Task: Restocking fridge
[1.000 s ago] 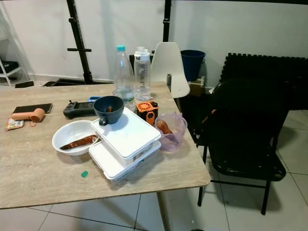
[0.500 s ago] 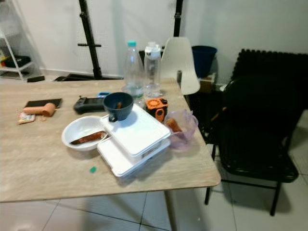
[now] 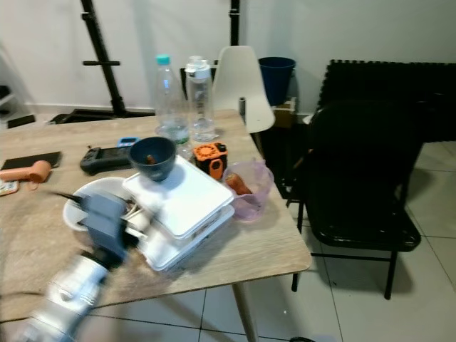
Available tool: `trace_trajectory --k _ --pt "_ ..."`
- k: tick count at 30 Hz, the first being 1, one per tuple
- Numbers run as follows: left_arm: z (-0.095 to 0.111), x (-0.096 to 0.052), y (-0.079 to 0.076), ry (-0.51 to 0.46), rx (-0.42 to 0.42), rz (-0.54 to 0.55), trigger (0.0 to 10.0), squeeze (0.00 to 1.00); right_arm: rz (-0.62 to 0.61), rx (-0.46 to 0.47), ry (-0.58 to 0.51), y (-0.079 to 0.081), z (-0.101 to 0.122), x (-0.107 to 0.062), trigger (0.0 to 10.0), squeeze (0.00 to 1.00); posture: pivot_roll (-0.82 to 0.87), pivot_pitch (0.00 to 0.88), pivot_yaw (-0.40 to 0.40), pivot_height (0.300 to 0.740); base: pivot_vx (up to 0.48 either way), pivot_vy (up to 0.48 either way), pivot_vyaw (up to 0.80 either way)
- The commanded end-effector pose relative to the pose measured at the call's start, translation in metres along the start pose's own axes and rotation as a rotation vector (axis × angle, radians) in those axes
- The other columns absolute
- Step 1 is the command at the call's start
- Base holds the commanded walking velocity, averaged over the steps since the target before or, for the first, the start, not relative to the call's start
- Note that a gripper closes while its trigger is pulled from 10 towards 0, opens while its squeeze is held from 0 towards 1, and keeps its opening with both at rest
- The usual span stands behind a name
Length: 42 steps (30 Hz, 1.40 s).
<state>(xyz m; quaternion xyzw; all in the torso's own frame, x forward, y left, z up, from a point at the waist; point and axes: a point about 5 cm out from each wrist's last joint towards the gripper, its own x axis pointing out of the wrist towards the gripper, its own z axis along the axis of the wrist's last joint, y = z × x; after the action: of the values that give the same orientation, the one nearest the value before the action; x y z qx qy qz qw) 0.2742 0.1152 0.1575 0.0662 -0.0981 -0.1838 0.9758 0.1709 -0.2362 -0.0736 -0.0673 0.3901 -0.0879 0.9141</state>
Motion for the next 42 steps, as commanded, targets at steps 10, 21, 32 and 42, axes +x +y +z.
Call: trace_trajectory --k 10,21,32,42 --pt "-0.001 0.002 0.008 0.051 -0.06 0.229 10.0 0.0 -0.003 -0.006 0.031 -0.002 -0.01 -0.003 10.0 0.19 -0.1 0.082 0.022 0.74 0.0 0.0 0.0" --pt "0.033 0.016 0.004 -0.067 -0.182 0.219 10.0 0.0 0.003 -0.019 0.029 -0.003 -0.008 -0.002 10.0 0.19 -0.1 0.079 0.006 0.74 0.0 0.0 0.0" --pt "0.032 0.045 -0.015 -0.019 -0.241 0.121 10.0 1.0 0.004 -0.018 0.027 -0.001 -0.006 -0.001 10.0 0.19 -0.11 0.069 0.007 0.74 0.0 0.0 0.0" --pt "0.03 0.08 -0.026 0.049 -0.167 0.253 10.0 0.0 0.007 -0.021 0.025 0.0 -0.004 -0.001 10.0 0.19 -0.12 0.062 0.011 0.74 0.0 0.0 0.0"
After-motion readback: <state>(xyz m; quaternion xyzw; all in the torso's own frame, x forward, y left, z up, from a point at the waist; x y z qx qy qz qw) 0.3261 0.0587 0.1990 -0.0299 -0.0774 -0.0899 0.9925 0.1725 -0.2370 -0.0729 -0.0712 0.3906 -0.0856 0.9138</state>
